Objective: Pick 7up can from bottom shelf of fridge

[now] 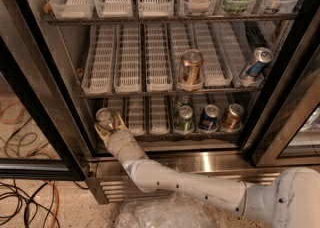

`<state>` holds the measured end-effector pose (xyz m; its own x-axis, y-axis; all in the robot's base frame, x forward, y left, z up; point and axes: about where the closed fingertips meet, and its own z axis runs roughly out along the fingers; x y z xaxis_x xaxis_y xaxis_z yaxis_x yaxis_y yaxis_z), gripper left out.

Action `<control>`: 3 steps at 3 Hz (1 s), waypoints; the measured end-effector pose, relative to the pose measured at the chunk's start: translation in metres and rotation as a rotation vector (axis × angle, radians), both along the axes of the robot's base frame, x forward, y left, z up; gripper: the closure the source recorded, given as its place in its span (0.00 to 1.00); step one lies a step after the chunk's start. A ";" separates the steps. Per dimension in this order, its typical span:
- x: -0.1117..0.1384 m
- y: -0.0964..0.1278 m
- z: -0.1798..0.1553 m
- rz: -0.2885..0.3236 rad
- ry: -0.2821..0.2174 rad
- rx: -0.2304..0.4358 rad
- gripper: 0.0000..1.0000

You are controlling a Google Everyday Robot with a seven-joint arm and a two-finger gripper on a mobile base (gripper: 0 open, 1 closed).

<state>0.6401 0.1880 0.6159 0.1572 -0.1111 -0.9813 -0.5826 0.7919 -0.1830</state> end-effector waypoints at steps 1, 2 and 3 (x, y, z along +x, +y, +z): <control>0.003 -0.001 0.016 -0.001 -0.023 -0.006 1.00; 0.003 -0.001 0.026 0.006 -0.040 -0.008 1.00; -0.004 -0.004 0.034 0.020 -0.041 -0.013 1.00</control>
Offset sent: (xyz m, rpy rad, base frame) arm 0.0025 -0.0025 0.0375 -0.0130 -0.0590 0.0126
